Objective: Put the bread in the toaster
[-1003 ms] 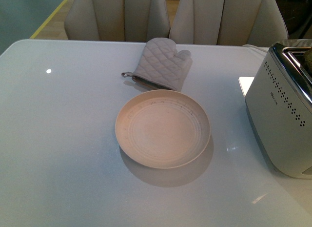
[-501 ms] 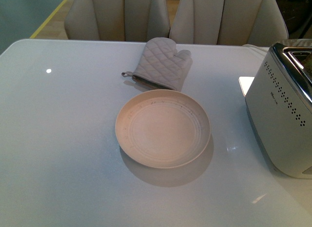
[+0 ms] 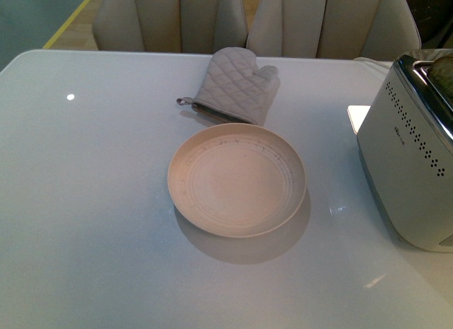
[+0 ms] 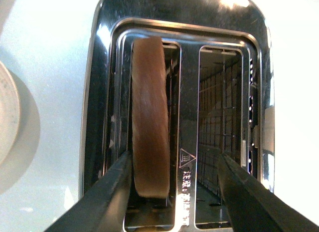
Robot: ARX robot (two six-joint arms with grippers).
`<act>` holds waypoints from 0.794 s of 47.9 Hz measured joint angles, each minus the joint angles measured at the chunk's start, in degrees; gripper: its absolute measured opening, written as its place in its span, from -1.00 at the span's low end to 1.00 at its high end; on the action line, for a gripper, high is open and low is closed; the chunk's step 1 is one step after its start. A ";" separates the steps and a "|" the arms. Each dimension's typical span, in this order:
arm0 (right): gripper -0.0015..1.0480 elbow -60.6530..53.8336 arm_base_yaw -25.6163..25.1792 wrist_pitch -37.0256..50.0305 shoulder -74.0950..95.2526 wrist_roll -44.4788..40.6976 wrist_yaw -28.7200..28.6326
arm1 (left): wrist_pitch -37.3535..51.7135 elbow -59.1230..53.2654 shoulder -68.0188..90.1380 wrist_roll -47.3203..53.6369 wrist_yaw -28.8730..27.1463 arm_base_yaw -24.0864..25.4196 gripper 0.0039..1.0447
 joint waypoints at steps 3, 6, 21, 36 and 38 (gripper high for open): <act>0.15 -1.09 -0.66 1.49 -2.08 0.46 -1.36 | 0.00 0.00 0.02 0.00 0.00 0.00 0.87; 0.35 -2.97 -1.62 4.11 -5.99 1.25 -2.54 | 0.00 0.00 0.02 0.00 0.00 0.00 0.87; 0.47 -28.37 -9.18 31.63 -42.10 7.91 -16.85 | 0.00 0.00 0.02 0.00 0.00 0.00 0.87; -0.57 -44.39 -5.95 38.75 -53.55 9.18 -14.71 | 0.00 0.00 0.02 0.00 0.00 0.00 0.87; -0.70 -45.29 -5.25 38.91 -54.82 9.20 -13.73 | 0.00 0.00 0.02 0.00 0.02 0.00 0.87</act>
